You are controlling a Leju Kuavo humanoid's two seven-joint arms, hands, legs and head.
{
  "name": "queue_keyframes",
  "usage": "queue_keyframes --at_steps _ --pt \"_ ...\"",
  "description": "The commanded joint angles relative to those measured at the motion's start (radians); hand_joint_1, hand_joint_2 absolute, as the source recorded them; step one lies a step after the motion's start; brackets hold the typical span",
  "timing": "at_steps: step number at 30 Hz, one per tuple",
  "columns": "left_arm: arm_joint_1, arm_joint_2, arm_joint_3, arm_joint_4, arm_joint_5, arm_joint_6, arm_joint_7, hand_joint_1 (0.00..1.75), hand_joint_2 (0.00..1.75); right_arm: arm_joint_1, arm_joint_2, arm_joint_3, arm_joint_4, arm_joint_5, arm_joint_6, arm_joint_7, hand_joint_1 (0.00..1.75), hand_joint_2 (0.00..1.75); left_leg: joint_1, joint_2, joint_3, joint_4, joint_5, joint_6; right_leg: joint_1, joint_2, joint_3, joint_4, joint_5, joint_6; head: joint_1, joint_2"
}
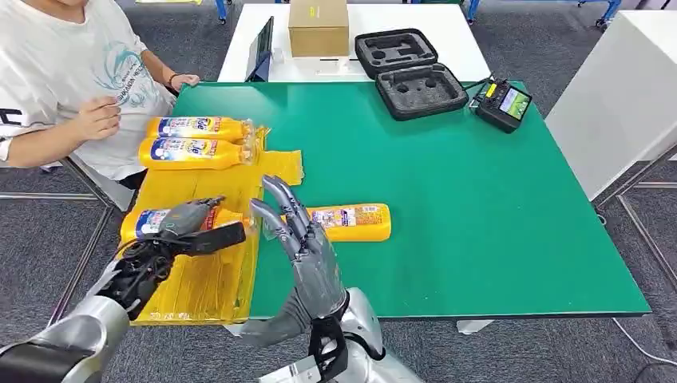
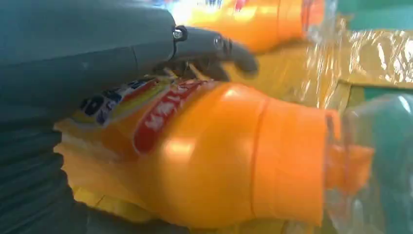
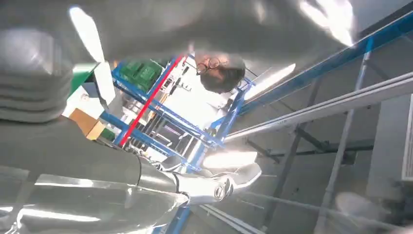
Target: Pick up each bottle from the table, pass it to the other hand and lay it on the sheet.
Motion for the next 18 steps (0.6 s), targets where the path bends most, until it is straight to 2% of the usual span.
queue_keyframes --at_steps 1,2,7,11,14,17,18 --pt "0.024 -0.036 0.222 0.117 0.253 -0.286 -0.022 0.00 0.00 -0.030 -0.032 0.017 0.079 -0.001 -0.002 0.011 0.00 1.75 0.000 0.001 0.006 -0.002 -0.001 -0.001 0.000 0.002 0.005 -0.002 0.000 0.000 0.000 0.000" --pt "0.028 -0.038 0.265 0.113 0.311 -0.331 -0.008 0.00 0.00 -0.030 -0.033 0.019 0.083 -0.001 -0.003 0.011 0.00 1.75 0.000 0.001 0.006 -0.002 0.000 0.000 -0.001 0.002 0.006 -0.002 -0.001 0.000 0.000 0.000" --pt "0.033 -0.036 0.263 0.108 0.314 -0.332 -0.008 0.00 0.00 -0.030 -0.033 0.020 0.086 -0.001 -0.003 0.011 0.00 1.75 -0.001 -0.001 0.010 -0.002 0.000 0.000 -0.001 0.001 0.010 -0.002 -0.001 0.000 0.000 0.000" --pt "0.031 -0.056 0.403 0.105 0.487 -0.383 -0.022 0.00 0.00 -0.026 -0.034 0.022 0.089 0.007 -0.010 0.018 0.00 1.75 -0.001 -0.001 0.011 -0.002 -0.001 0.000 -0.001 0.001 0.011 -0.002 -0.001 0.001 0.000 0.000" --pt "0.031 -0.086 0.504 0.053 0.648 -0.242 -0.089 0.00 0.00 -0.016 -0.039 0.028 0.087 0.028 -0.016 0.036 0.00 1.75 0.000 -0.002 0.011 -0.004 0.000 -0.001 0.000 0.002 0.011 -0.004 -0.001 0.000 0.000 0.000" --pt "0.030 -0.085 0.490 0.046 0.662 -0.230 -0.083 0.00 0.00 -0.015 -0.040 0.031 0.088 0.028 -0.016 0.036 0.00 1.75 0.000 -0.004 0.009 -0.002 0.000 0.000 0.000 -0.001 0.010 -0.002 -0.001 0.001 0.000 0.000" --pt "0.037 -0.092 0.485 0.013 0.687 -0.088 -0.167 0.00 0.00 -0.017 -0.043 0.030 0.091 0.048 -0.023 0.051 0.00 1.75 0.000 -0.004 0.009 -0.002 -0.001 -0.001 0.000 0.000 0.010 -0.003 -0.001 0.000 0.000 0.000"
